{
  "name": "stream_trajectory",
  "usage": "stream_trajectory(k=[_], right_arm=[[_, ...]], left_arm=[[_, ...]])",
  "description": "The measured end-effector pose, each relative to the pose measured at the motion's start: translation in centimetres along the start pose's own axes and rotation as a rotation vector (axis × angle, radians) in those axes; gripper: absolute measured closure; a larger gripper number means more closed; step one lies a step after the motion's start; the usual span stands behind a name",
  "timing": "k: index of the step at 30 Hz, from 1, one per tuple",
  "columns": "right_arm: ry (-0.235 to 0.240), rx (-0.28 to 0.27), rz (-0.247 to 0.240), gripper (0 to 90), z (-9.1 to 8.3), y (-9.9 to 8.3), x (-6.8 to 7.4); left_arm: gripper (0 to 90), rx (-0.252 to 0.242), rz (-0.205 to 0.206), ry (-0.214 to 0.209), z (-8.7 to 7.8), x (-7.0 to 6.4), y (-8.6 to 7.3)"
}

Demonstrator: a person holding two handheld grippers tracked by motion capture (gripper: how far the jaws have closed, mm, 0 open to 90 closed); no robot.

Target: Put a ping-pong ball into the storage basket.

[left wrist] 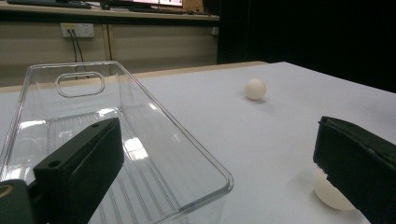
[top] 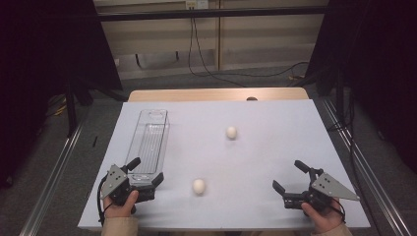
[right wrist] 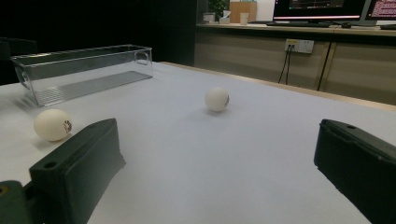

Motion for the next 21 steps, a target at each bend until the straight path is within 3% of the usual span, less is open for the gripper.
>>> stream_trajectory(k=[21], right_arm=[[0.001,0.007,0.004,0.2,0.04,-0.06,-0.06]], left_arm=[[1.8,0.010,-0.016,-0.045,0.57,-0.46,0.08]])
Point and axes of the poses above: each handheld gripper's, and its own axes: z roughly forward along the jaws, y roughly out of its top, x roughly to its left, the point moved 2 cm from there along z, roughly forward along the jaws, and after that the axes turned 12 degrees about -y, right-handed, at the moved point
